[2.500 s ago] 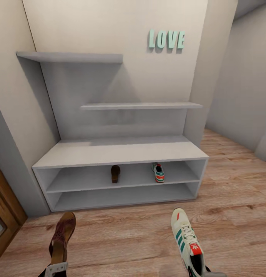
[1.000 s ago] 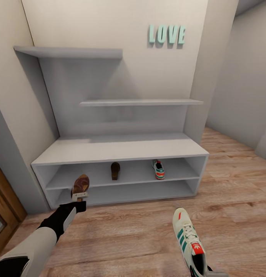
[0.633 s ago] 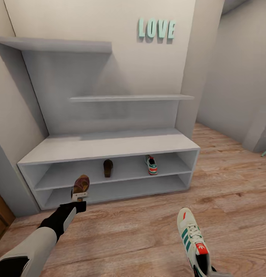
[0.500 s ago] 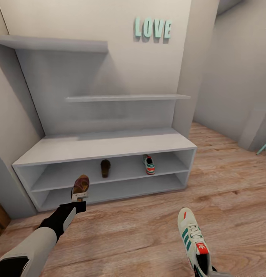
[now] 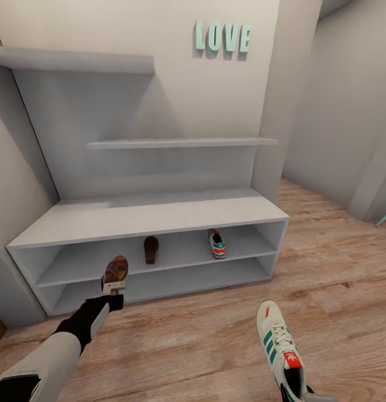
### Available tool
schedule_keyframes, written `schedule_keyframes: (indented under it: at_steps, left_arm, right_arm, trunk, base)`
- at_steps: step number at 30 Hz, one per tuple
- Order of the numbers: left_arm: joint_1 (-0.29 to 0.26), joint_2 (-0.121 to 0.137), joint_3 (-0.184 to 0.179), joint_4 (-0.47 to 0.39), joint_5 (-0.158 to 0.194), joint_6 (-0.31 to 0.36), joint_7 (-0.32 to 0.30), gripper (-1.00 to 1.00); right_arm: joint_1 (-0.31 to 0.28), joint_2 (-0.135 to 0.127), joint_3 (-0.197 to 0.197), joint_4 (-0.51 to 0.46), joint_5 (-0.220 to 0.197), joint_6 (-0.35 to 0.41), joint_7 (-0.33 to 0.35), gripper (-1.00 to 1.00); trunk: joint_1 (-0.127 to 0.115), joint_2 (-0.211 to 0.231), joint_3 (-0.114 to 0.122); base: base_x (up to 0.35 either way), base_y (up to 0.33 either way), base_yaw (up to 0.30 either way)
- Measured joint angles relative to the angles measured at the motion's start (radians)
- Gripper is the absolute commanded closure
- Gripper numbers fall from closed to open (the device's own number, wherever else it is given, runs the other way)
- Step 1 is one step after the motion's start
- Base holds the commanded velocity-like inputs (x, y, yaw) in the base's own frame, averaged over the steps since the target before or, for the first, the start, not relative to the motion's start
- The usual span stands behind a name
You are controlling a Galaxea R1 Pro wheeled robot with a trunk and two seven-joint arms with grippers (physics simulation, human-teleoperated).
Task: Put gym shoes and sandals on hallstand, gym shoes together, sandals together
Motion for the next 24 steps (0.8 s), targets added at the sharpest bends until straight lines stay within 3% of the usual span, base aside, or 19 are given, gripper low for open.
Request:
schedule_keyframes:
  at_steps: [19, 24]
  left_arm:
    - [0.001, 0.004, 0.002, -0.001, 0.002, -0.012, 0.0, 1.0]
    - [0.001, 0.003, 0.001, -0.002, 0.002, -0.014, 0.0, 1.0]
  right_arm:
    - [0.0, 0.0, -0.002, 0.004, 0.0, 0.0, 0.0, 1.0]
    - [0.0, 0.0, -0.002, 0.005, 0.0, 0.0, 0.0, 1.0]
  trunk:
    - [0.0, 0.0, 0.0]
    - [0.0, 0.0, 0.0]
  base:
    - [0.324, -0.071, 0.0]
    - [0.122, -0.001, 0.0]
